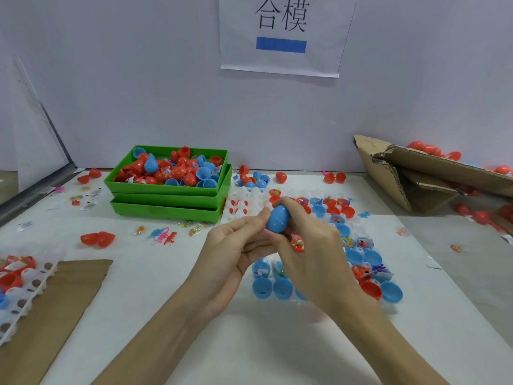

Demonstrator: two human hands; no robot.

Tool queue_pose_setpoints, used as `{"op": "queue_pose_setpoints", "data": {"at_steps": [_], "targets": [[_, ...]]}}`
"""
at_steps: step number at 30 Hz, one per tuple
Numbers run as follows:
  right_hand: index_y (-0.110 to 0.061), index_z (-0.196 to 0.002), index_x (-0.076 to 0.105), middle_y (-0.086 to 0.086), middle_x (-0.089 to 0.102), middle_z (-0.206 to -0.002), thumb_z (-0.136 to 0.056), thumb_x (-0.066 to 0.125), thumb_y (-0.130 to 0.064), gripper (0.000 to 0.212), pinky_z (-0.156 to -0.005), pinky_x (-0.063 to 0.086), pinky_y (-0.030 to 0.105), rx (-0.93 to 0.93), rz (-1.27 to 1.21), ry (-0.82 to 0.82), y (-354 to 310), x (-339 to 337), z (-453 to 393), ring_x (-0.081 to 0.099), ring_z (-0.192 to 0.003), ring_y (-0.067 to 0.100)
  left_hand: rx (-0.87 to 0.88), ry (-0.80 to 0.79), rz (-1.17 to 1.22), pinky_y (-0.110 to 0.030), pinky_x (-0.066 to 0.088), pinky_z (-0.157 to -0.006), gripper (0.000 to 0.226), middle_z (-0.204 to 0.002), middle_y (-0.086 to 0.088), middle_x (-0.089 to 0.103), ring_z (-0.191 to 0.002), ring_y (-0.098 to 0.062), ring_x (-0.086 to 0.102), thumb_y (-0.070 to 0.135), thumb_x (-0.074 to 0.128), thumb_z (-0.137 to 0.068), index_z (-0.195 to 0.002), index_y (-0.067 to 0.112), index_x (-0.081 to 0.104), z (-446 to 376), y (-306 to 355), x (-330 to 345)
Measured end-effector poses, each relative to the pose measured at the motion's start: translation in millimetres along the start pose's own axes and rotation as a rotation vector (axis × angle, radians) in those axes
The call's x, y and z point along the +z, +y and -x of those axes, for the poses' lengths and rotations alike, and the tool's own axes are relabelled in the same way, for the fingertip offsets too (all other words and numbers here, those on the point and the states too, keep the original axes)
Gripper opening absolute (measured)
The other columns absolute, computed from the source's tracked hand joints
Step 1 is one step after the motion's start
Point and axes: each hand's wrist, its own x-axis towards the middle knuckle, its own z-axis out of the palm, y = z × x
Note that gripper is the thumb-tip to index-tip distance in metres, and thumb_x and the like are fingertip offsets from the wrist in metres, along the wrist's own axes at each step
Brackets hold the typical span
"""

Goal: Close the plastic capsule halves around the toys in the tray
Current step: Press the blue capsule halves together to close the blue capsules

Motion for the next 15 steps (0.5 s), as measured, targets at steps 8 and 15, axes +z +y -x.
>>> {"op": "queue_pose_setpoints", "data": {"at_steps": [8, 15], "targets": [[-0.006, -0.142, 0.056, 0.001, 0.069, -0.126, -0.088, 0.078, -0.021, 0.060, -0.098, 0.042, 0.006, -0.013, -0.002, 0.042, 1.3, 1.2, -0.6, 0.065, -0.107, 0.005, -0.054, -0.117, 0.073, -0.032, 0.060, -0.091, 0.041, -0.106, -0.022, 0.077, -0.103, -0.029, 0.075, 0.038, 0.060, -0.098, -0.112, 0.004, 0.079, -3.3, 2.1, 0.0], [-0.014, -0.138, 0.060, -0.010, 0.064, -0.127, -0.086, 0.082, -0.009, 0.057, -0.097, 0.045, 0.009, -0.024, -0.131, 0.121, -0.8, 6.5, 2.2, 0.059, -0.115, -0.005, -0.209, -0.216, 0.290, -0.035, 0.060, -0.091, 0.042, -0.130, -0.020, 0.071, -0.122, -0.030, 0.069, 0.038, 0.051, -0.104, -0.127, 0.011, 0.074, -3.4, 0.9, -0.6]]}}
